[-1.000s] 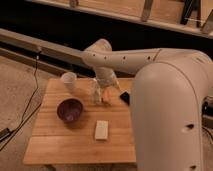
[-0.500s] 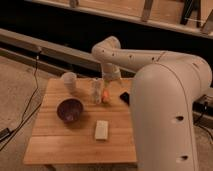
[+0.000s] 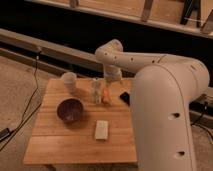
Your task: Place the pepper in the ceramic cup
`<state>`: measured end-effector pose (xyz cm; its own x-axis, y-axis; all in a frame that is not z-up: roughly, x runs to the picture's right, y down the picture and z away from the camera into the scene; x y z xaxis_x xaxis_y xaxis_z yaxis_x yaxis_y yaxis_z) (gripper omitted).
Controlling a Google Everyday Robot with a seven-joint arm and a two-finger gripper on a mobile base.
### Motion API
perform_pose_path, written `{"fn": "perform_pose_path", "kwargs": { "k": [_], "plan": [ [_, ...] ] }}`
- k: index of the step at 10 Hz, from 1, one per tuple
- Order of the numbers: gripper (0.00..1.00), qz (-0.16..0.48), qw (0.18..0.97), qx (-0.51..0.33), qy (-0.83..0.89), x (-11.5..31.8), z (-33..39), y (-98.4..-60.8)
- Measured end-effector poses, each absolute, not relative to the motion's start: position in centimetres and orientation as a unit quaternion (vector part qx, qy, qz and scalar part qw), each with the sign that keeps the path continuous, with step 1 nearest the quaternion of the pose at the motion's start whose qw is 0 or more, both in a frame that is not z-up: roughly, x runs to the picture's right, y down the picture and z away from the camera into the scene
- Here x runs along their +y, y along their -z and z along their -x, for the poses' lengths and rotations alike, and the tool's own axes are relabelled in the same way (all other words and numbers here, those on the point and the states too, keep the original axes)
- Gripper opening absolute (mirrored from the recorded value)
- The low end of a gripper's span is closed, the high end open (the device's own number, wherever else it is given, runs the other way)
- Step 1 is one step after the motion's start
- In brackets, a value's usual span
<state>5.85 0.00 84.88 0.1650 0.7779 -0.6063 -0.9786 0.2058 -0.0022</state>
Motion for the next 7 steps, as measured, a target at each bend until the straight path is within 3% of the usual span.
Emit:
{"fn": "perform_pose_path", "kwargs": {
  "k": [7],
  "plan": [
    [0.65, 0.227, 0.74, 0.236, -0.587, 0.5, -4.4, -88.4]
  ]
}}
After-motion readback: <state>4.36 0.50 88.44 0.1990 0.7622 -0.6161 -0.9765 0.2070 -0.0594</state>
